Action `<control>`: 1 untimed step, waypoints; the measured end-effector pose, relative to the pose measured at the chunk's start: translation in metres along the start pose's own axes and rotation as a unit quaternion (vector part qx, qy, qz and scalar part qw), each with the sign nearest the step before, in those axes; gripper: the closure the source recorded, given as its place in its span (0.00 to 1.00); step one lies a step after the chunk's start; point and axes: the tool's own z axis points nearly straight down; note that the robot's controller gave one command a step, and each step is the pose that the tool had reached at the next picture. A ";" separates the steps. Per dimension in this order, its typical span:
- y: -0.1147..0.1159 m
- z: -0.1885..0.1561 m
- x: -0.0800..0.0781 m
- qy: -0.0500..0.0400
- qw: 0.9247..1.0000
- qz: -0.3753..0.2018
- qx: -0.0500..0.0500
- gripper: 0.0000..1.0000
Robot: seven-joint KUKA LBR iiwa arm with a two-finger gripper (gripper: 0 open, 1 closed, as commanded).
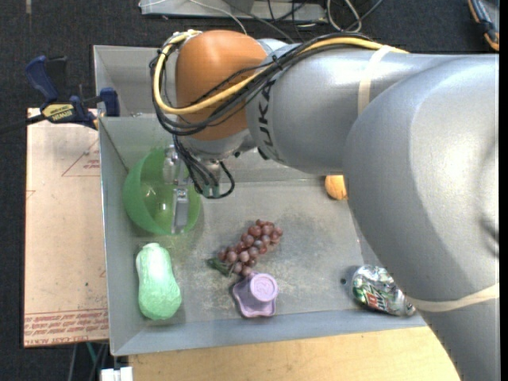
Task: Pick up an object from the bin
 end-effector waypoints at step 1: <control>-0.001 -0.006 -0.002 -0.003 1.000 0.002 -0.001 0.00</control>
Offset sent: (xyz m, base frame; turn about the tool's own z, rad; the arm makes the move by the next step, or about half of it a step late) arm -0.0409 -0.0448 -0.0809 -0.5916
